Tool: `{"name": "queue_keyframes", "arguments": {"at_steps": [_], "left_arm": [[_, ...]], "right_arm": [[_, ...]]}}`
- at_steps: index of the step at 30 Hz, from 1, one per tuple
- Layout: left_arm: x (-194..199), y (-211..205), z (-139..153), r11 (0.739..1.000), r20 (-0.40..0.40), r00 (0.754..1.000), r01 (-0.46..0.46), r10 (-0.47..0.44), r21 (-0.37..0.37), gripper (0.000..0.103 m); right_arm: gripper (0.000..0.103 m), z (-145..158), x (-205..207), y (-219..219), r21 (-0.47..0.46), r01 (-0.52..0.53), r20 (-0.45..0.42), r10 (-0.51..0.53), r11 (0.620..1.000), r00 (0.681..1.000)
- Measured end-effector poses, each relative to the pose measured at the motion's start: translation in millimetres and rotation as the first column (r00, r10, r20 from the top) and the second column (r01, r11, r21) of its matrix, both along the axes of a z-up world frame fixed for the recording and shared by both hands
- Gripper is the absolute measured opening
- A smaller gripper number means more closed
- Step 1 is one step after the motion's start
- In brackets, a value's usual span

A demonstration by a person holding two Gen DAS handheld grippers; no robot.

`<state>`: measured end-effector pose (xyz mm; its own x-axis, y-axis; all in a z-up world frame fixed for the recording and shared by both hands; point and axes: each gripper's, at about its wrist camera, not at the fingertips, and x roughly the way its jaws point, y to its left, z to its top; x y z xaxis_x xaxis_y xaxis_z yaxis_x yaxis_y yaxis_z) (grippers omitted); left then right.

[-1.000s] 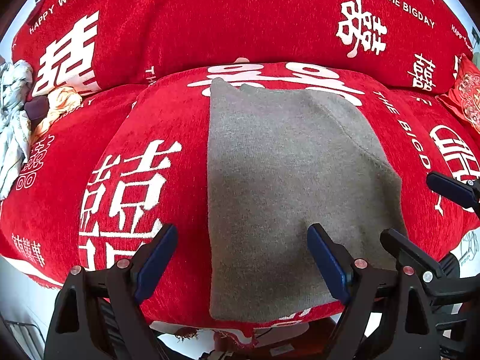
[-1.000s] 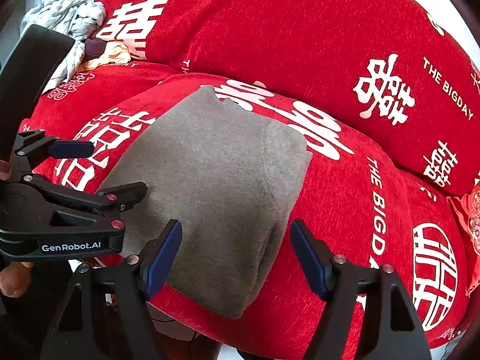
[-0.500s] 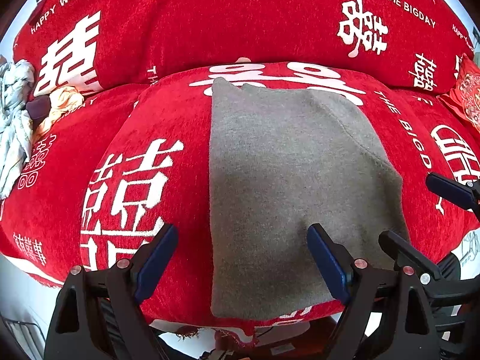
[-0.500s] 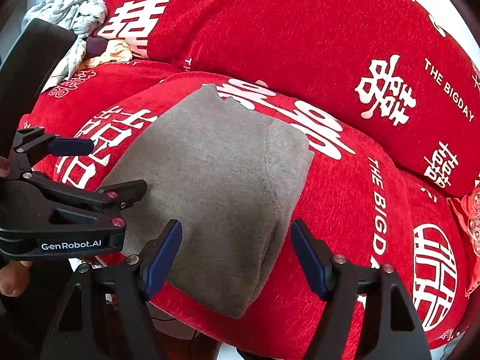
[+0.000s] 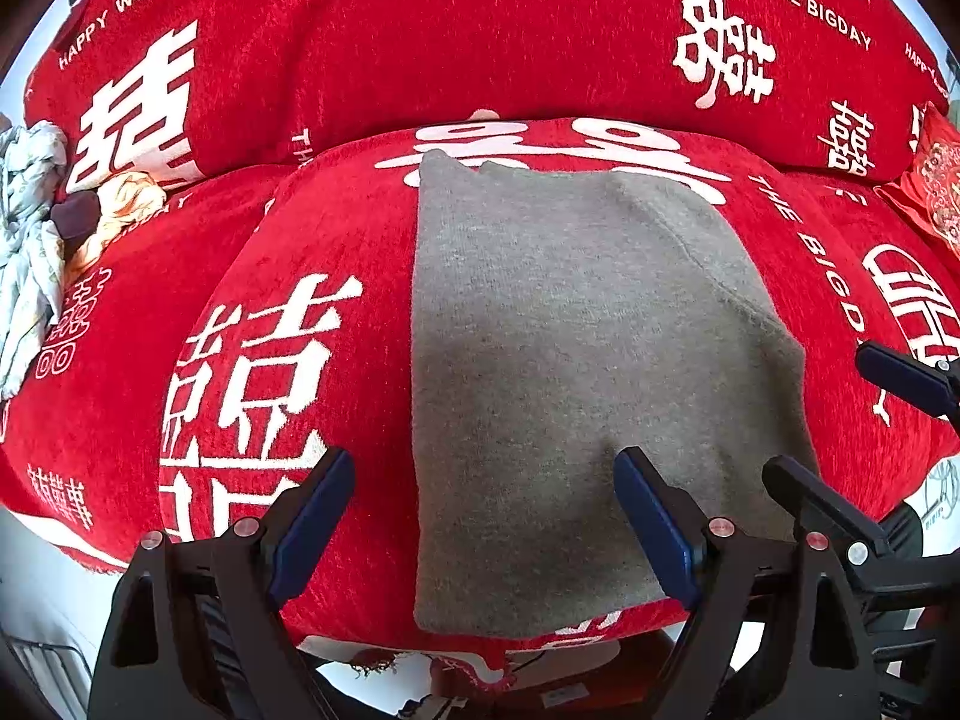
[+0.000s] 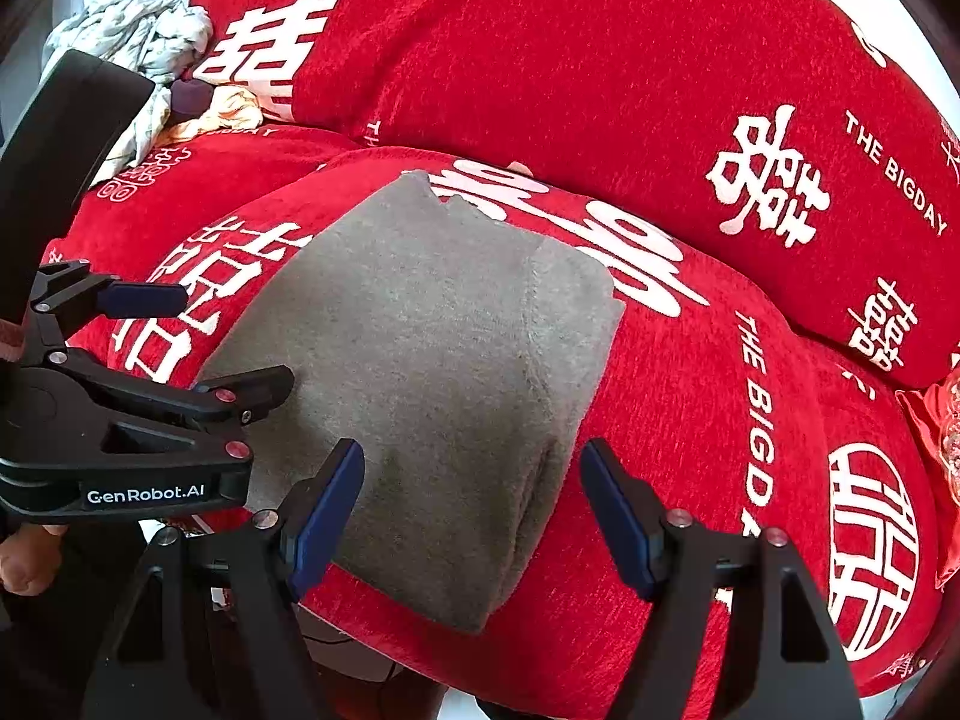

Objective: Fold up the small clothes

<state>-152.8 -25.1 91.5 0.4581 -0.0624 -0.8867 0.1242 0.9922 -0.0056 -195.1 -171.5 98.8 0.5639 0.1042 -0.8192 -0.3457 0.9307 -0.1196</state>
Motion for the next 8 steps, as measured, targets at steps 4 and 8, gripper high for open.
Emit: {"name": "queue_keyframes", "arguments": {"at_steps": [4,8], "left_arm": [[0.4,-2.1,-2.2,1.000,-0.003,1.000,-0.009,0.009,0.017,0.089],[1.2,-6.7,-4.5,0.999,-0.009,1.000,-0.002,0.002,0.032,0.089]], "right_arm": [[0.077,-2.4,-0.3,-3.3,0.011,0.007,-0.003,-0.007,1.000,1.000],[0.077,-6.0,0.4,-8.8,0.023,0.016,-0.009,-0.016,1.000,1.000]]}}
